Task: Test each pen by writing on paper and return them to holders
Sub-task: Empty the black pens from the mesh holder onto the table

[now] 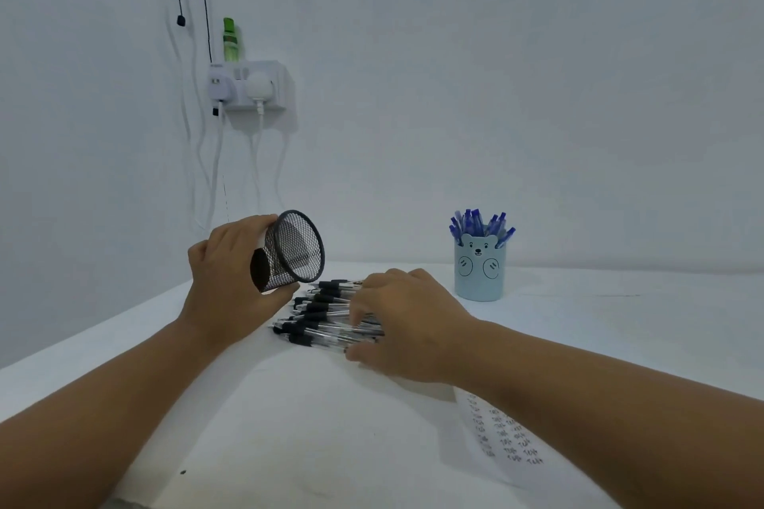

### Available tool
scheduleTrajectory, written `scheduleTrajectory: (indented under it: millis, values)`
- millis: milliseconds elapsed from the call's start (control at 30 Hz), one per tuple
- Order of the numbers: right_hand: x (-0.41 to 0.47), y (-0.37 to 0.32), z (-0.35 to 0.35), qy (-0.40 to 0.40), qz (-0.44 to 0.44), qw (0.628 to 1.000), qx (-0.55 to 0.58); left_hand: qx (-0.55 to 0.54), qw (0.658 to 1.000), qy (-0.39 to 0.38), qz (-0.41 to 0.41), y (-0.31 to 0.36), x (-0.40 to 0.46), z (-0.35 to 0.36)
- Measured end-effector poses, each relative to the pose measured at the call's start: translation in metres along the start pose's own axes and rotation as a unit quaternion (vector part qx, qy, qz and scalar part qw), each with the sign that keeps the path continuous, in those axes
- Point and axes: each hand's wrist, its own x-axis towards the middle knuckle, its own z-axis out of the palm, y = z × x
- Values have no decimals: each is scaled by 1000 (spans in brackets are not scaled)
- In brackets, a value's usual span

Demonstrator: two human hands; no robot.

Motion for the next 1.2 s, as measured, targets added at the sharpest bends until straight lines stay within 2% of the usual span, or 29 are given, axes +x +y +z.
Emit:
scheduleTrajectory:
  millis: [67,133,267,367,533,633,767,867,967,1067,1133,1200]
  values:
    - [-5,3,-6,7,7,1000,18,-22,1000,17,10,10,3,-4]
    - [-10,8,-15,47,49,992,105,-61,998,22,20,28,9,-7]
    - [-16,30,-38,146,157,929,302,-134,991,-11,24,81,24,2]
    - [-20,53,-52,176,165,888,391,-224,973,-52,17,122,34,20]
    - [-47,101,-66,292,168,851,402,-335,937,-100,15,183,51,48]
    - [-67,137,-73,319,196,841,390,-366,913,-179,10,210,59,70]
    - [-91,180,-62,343,244,824,379,-333,908,-252,-26,230,57,99]
    - [-110,208,-39,360,295,813,351,-275,918,-287,-1,225,45,112]
    - [-118,233,-26,347,324,823,313,-201,919,-338,18,213,40,114]
    - [-119,252,-20,337,357,816,305,-147,900,-410,2,205,37,105]
    - [-121,260,-16,319,373,818,301,-110,875,-471,11,203,35,99]
    - [-123,265,-13,305,376,821,304,-111,857,-504,6,203,35,94]
